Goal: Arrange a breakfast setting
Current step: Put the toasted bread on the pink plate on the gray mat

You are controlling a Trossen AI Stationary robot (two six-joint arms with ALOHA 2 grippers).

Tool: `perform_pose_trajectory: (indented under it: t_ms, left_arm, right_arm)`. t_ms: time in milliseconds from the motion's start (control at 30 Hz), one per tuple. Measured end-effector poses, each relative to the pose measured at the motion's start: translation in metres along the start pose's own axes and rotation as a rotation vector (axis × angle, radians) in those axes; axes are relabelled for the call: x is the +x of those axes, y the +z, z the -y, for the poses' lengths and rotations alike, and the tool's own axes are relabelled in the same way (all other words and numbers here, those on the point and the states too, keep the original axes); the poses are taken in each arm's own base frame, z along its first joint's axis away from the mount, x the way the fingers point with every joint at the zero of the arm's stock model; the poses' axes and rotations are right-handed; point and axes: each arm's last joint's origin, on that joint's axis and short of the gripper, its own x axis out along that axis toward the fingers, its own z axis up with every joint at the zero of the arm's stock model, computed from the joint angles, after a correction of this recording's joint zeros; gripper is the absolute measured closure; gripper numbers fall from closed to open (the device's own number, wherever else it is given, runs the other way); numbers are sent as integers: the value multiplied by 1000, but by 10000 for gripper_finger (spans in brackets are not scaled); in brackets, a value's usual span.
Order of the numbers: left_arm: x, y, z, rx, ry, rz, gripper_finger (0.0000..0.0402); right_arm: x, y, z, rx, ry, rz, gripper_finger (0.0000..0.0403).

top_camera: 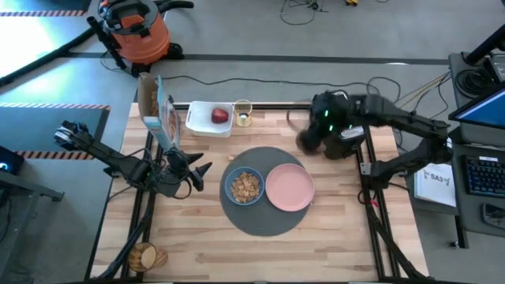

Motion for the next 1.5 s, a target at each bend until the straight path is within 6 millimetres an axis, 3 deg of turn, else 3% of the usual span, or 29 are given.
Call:
perform_pose_trajectory:
  t_ms: [200,500,967,1167,1500]
  left_arm:
    - [0,0,0,-14,-3,2,169]
    - [0,2,3,-43,-21,10,169]
    - [0,2,3,-46,-25,10,169]
    - [0,2,3,-37,-25,9,169]
    - [0,2,3,-31,-22,6,169]
  right_arm:
    - [28,-38,-38,-98,13,-22,390]
    - [88,-85,-41,-95,-148,-19,390]
    - [142,-109,-42,-394,-222,39,390]
    - [158,-116,-54,-689,-240,34,390]
    - [187,-132,-63,-767,-203,-84,390]
